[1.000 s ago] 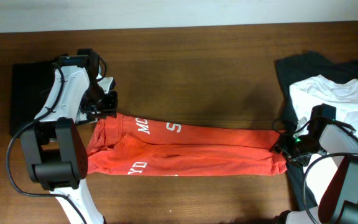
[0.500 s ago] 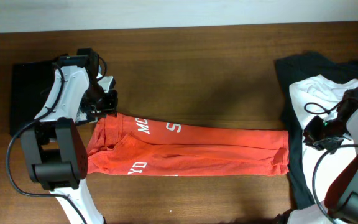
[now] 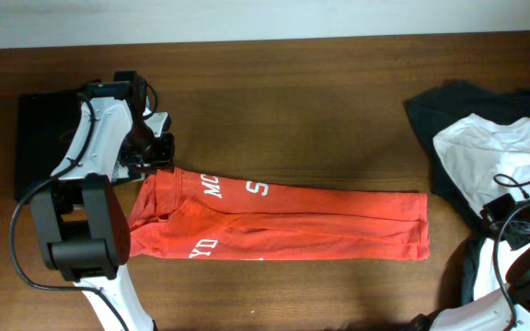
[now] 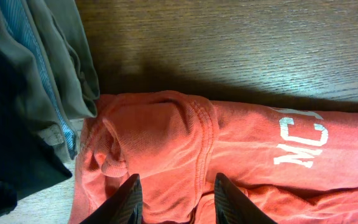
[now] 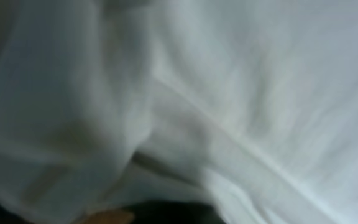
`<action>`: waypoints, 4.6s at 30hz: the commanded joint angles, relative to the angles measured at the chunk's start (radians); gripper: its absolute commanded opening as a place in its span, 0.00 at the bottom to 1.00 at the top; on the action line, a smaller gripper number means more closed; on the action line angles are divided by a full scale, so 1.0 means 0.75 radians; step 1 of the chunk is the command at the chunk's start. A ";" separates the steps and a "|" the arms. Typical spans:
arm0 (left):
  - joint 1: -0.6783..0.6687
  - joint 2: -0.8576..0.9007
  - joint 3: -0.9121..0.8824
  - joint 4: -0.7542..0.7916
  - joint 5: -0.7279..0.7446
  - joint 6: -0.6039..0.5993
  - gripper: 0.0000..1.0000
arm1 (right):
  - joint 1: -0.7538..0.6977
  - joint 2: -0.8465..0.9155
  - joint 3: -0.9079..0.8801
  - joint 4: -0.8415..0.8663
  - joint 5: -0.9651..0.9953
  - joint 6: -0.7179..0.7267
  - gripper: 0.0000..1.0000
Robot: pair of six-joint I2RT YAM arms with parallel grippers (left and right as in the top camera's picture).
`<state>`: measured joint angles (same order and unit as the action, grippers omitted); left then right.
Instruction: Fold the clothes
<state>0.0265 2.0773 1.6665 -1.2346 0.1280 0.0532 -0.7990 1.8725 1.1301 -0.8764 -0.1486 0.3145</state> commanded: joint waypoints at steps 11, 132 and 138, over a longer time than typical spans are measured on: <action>-0.001 -0.044 0.022 0.015 0.019 0.022 0.44 | 0.344 -0.046 -0.067 -0.079 -0.218 -0.386 0.58; -0.507 -0.211 0.112 -0.204 0.193 -0.048 0.02 | 1.252 -0.177 0.123 -0.056 -0.439 0.213 0.14; -0.856 -0.084 0.112 -0.219 0.087 -0.116 0.21 | 1.219 -0.177 0.123 -0.073 -0.435 0.183 0.14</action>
<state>-0.5541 1.9602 1.7466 -1.3911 0.2214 -0.0048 0.1230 1.7550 1.2110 -0.9283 -0.4732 0.4671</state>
